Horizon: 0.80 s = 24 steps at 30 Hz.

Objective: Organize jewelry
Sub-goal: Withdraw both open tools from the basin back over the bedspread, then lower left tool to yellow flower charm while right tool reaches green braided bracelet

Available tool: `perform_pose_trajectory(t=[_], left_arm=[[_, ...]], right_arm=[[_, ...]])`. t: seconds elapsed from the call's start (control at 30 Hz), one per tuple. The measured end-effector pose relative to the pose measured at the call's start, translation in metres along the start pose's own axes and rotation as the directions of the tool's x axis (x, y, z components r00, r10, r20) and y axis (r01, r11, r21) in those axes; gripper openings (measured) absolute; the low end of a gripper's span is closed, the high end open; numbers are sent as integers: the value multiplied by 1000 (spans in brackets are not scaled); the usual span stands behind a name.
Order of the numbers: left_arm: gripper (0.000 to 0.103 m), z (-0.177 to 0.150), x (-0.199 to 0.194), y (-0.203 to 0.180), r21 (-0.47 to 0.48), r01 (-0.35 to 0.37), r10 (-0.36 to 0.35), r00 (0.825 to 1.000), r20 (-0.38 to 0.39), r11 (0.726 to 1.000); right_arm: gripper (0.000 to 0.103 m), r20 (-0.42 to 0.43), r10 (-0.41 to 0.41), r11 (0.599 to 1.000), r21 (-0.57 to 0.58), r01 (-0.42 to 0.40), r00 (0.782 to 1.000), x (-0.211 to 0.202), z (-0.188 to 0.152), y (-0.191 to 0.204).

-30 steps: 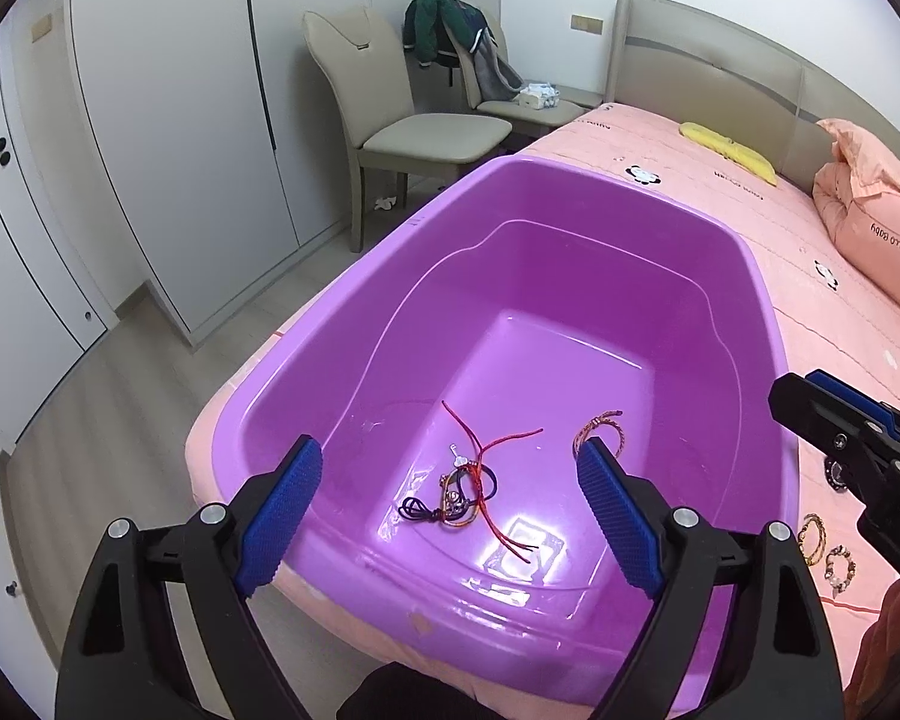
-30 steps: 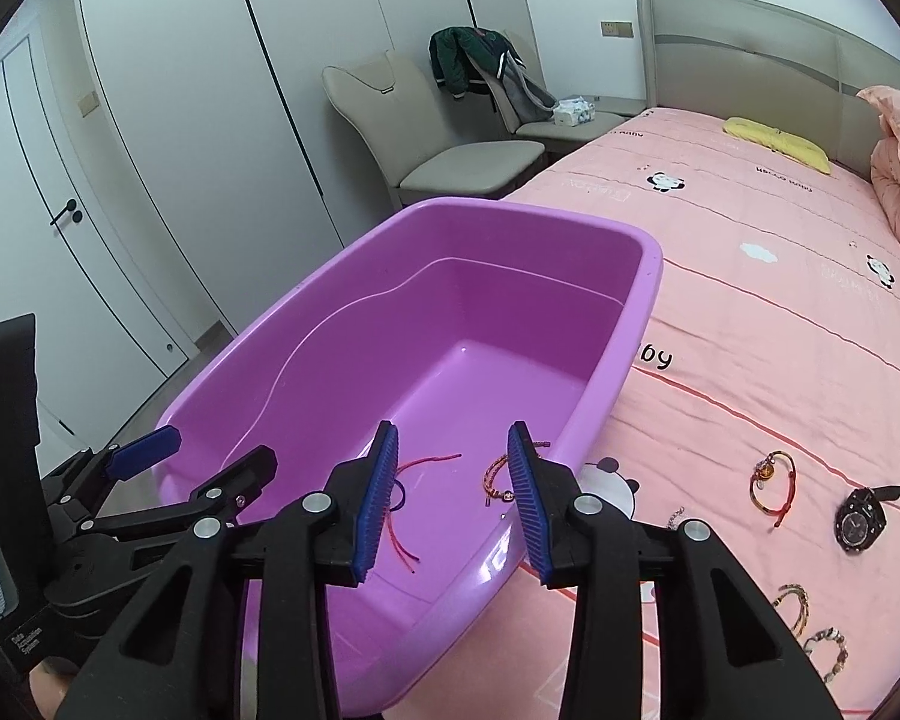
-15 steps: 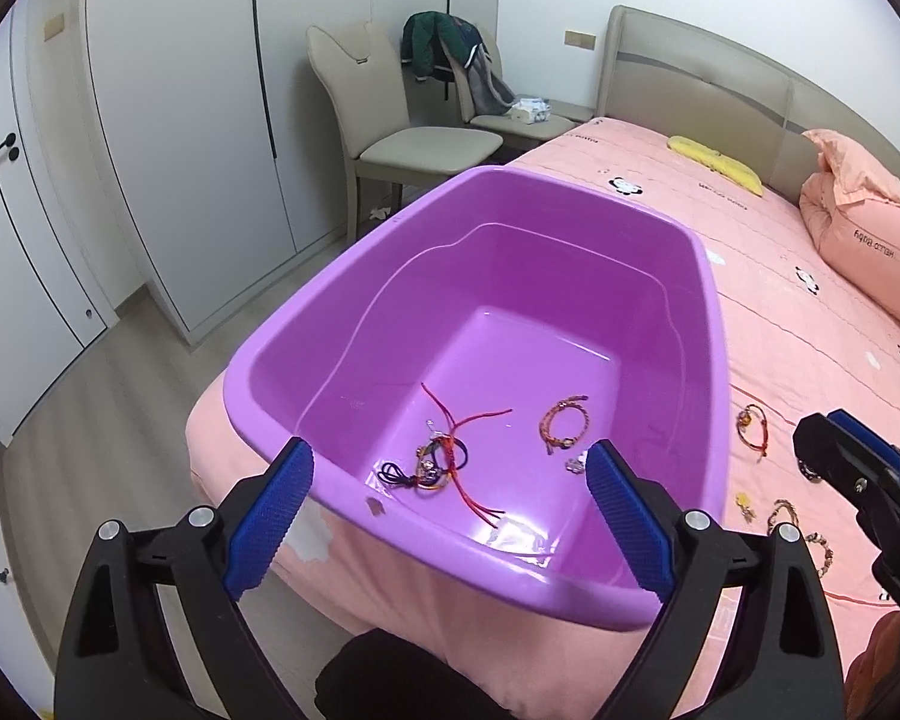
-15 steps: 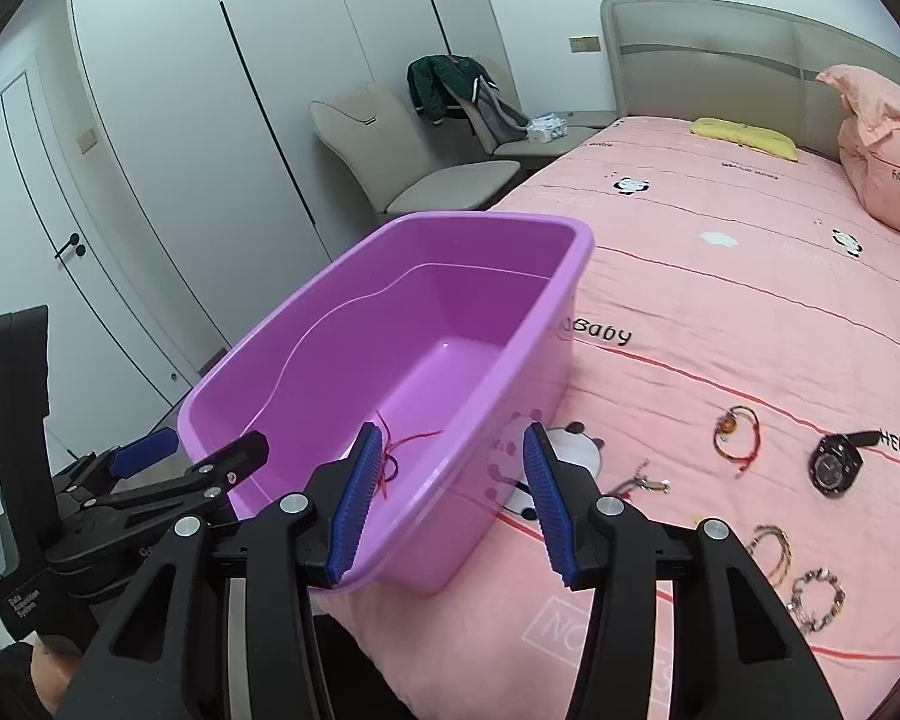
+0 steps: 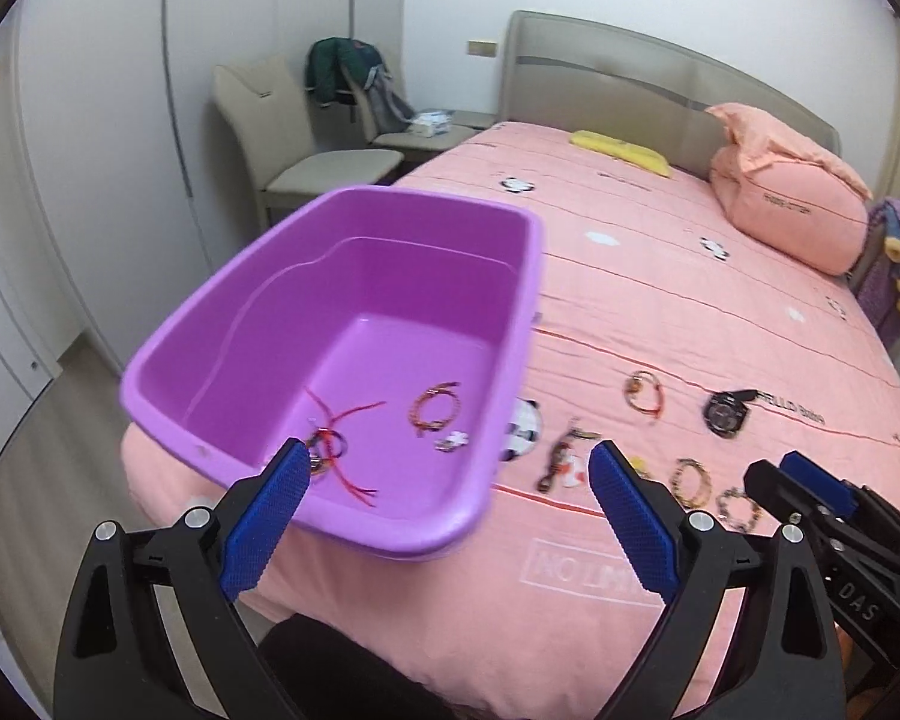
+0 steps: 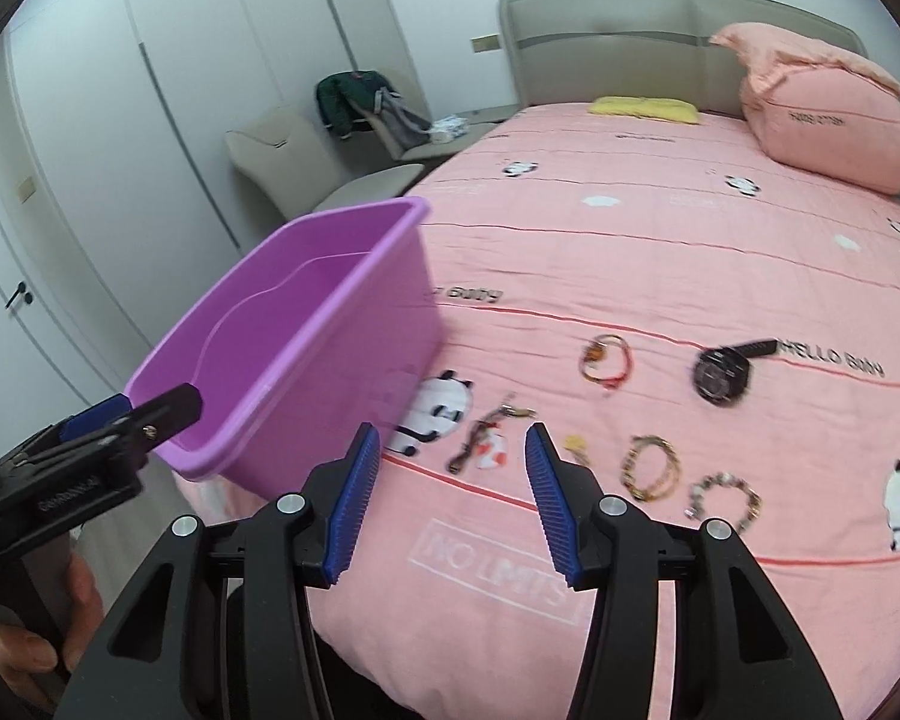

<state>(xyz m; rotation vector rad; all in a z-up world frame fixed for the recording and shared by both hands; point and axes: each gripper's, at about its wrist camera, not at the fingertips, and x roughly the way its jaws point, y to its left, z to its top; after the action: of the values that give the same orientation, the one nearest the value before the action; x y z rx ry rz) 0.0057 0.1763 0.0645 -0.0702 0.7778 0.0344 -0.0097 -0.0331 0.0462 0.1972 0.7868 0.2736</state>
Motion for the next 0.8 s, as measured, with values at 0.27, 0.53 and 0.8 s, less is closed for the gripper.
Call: perform_pose_trajectory(t=[0.27, 0.53, 0.8], left_arm=[[92, -15, 14, -65, 96, 110, -105, 993, -56, 989], [92, -30, 63, -113, 139, 132, -116, 986, -118, 981], [92, -44, 137, -136, 153, 110, -81, 979, -188, 982]], right_arm=[[49, -15, -108, 990, 93, 109, 994, -12, -22, -64], [49, -46, -163, 976, 141, 168, 986, 13, -34, -116], [49, -109, -159, 977, 125, 172, 981, 72, -37, -148]])
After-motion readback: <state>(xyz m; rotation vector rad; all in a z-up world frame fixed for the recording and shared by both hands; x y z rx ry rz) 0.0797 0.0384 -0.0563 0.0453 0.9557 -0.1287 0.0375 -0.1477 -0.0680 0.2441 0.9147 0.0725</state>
